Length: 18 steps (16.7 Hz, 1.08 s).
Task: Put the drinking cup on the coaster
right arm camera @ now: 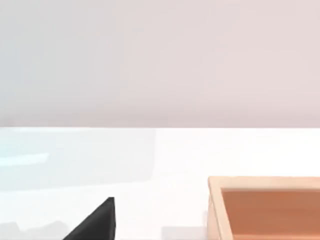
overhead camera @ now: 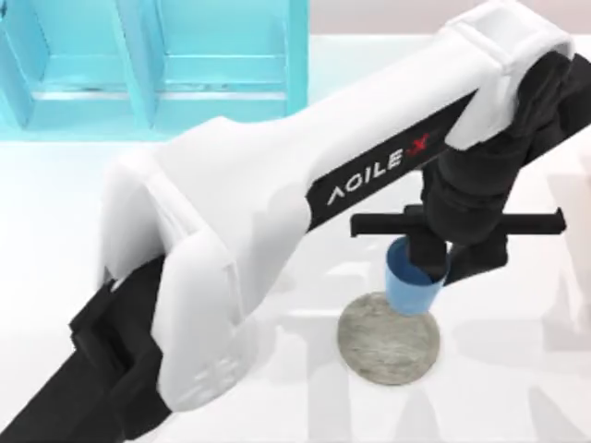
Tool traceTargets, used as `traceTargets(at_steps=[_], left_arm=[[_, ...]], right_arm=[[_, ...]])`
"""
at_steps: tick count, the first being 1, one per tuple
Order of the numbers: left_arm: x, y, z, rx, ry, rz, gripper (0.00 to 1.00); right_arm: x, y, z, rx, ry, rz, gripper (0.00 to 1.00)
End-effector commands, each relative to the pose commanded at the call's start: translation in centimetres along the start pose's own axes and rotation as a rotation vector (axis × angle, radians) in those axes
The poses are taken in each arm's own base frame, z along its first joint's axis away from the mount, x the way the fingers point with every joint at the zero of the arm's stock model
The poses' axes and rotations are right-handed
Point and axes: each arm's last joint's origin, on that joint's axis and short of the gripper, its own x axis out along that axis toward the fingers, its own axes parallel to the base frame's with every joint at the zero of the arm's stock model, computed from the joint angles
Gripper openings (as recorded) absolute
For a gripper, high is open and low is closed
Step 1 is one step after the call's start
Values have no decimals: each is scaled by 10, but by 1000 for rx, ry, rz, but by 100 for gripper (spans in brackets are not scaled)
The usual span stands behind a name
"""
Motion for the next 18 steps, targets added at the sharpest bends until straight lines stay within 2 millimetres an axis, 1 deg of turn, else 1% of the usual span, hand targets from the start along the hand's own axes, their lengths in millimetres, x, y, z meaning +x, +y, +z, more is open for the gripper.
traceTargets(at_steps=[6, 8, 10, 14, 15, 18], left_arm=[[0, 1, 2, -3, 0, -2, 0], [5, 1, 3, -3, -5, -7, 0], [15, 1, 3, 0, -6, -8, 0], [51, 6, 2, -3, 11, 12, 0], [57, 7, 1, -3, 10, 10, 0], [64, 9, 0, 0, 0, 0, 0]], right_arm=[[0, 0, 0, 0, 0, 0, 100], [0, 0, 0, 0, 0, 0, 100], [0, 0, 0, 0, 0, 0, 100], [0, 0, 0, 0, 0, 0, 100], [0, 0, 0, 0, 0, 0, 100], [0, 0, 0, 0, 0, 0, 100]])
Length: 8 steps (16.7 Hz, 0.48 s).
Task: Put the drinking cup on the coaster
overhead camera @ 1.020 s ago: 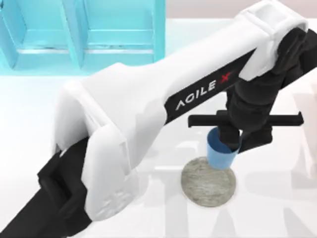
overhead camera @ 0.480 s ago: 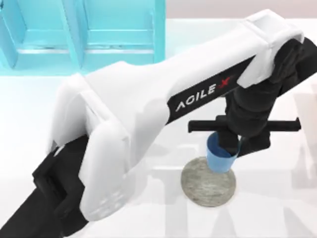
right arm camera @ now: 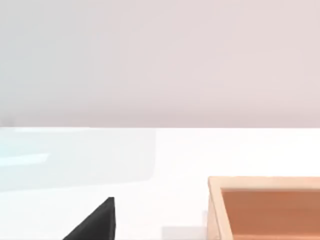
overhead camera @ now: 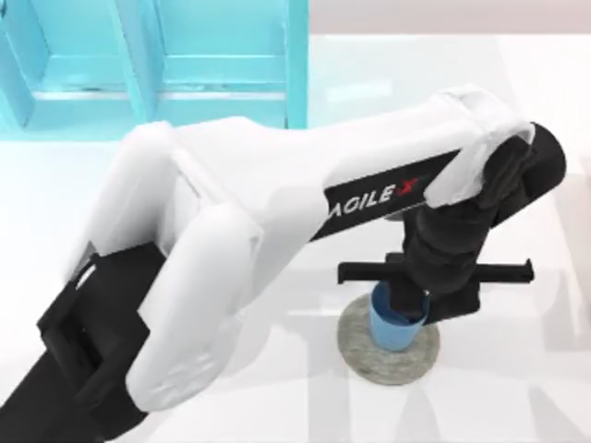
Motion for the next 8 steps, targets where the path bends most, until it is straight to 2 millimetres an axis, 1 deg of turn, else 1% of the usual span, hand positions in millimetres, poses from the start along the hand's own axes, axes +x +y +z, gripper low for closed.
traceTargets(at_steps=[3, 8], left_arm=[[0, 0, 0, 0, 0, 0, 0], [0, 0, 0, 0, 0, 0, 38]], right_arm=[[0, 0, 0, 0, 0, 0, 100], [0, 0, 0, 0, 0, 0, 100]])
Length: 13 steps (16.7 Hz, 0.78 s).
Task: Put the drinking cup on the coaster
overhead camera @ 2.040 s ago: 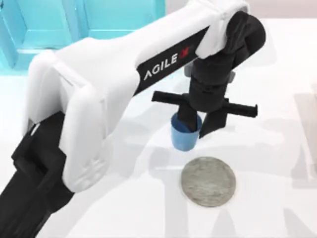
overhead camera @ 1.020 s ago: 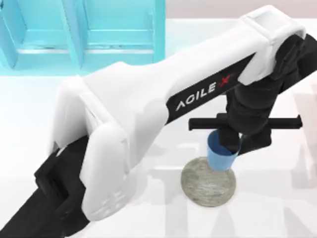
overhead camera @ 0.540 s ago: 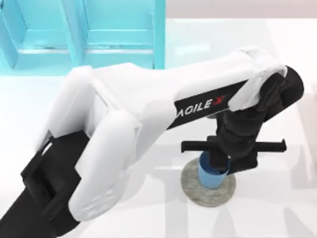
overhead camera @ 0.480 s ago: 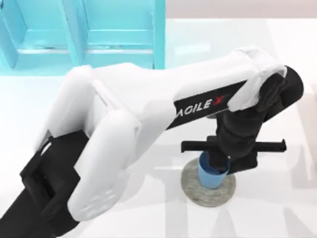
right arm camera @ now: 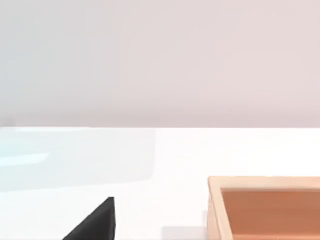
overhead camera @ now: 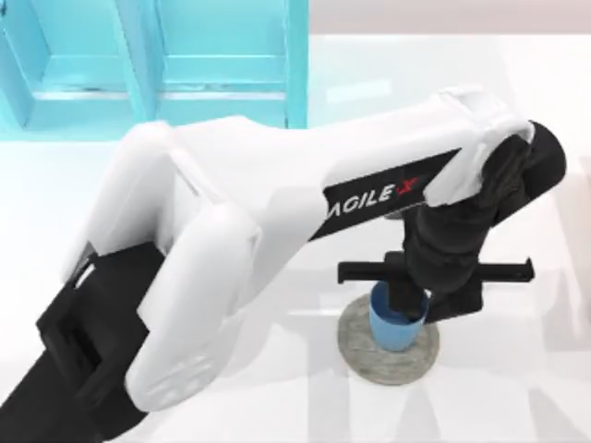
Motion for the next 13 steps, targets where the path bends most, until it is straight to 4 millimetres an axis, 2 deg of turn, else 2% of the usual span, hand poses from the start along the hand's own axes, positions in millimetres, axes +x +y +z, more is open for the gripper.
traceTargets(at_steps=[8, 13], left_arm=[[0, 0, 0, 0, 0, 0, 98], [0, 0, 0, 0, 0, 0, 100]], right_arm=[[0, 0, 0, 0, 0, 0, 100], [0, 0, 0, 0, 0, 0, 100]])
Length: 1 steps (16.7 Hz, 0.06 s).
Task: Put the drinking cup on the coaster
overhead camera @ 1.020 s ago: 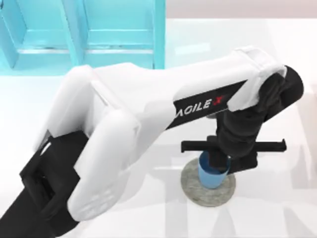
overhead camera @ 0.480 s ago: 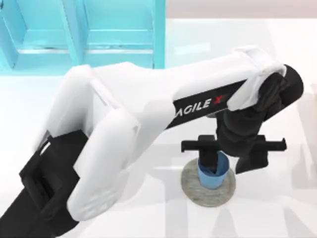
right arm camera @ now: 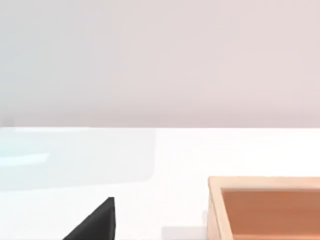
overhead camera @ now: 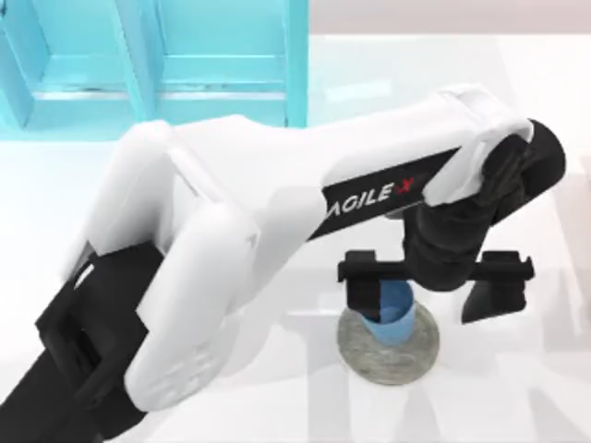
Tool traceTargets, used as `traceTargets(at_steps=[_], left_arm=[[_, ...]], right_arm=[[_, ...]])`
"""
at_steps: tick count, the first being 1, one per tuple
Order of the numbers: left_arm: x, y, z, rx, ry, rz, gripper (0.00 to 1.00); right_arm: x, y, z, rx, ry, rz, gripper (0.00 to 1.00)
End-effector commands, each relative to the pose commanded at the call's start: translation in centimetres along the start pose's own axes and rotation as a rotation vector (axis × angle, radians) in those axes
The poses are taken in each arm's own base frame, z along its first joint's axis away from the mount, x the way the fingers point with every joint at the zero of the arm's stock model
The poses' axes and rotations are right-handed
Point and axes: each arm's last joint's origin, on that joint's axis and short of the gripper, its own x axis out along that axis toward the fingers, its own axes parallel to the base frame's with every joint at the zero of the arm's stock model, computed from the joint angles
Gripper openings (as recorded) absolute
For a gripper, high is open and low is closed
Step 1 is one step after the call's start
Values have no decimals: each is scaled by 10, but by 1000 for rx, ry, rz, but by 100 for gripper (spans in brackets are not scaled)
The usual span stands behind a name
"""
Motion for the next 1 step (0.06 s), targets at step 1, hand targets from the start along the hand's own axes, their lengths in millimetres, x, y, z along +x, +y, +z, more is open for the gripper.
traceTargets(at_steps=[1], left_arm=[[0, 0, 0, 0, 0, 0, 100]], right_arm=[[0, 0, 0, 0, 0, 0, 100]])
